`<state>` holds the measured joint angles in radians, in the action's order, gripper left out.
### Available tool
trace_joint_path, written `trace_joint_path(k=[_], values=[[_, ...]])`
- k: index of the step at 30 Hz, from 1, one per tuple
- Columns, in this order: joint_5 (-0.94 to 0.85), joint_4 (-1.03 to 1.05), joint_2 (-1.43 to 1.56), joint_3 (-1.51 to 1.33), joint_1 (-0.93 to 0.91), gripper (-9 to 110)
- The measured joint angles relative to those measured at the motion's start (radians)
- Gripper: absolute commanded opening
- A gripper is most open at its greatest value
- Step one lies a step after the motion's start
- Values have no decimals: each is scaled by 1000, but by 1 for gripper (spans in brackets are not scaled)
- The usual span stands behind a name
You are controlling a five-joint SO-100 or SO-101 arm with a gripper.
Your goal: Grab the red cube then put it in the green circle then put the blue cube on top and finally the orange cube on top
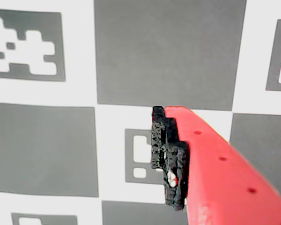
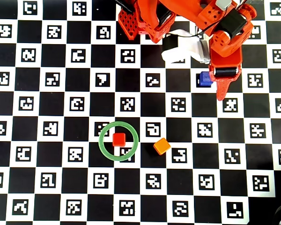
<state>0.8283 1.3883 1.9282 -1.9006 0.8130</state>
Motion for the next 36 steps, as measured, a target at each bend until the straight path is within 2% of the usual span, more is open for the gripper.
trace_joint_path(k=[12, 22, 36], values=[[0, -117, -37, -132, 95, 41], [2, -249, -190, -232, 115, 41], [-12, -370, -201, -290, 72, 41]])
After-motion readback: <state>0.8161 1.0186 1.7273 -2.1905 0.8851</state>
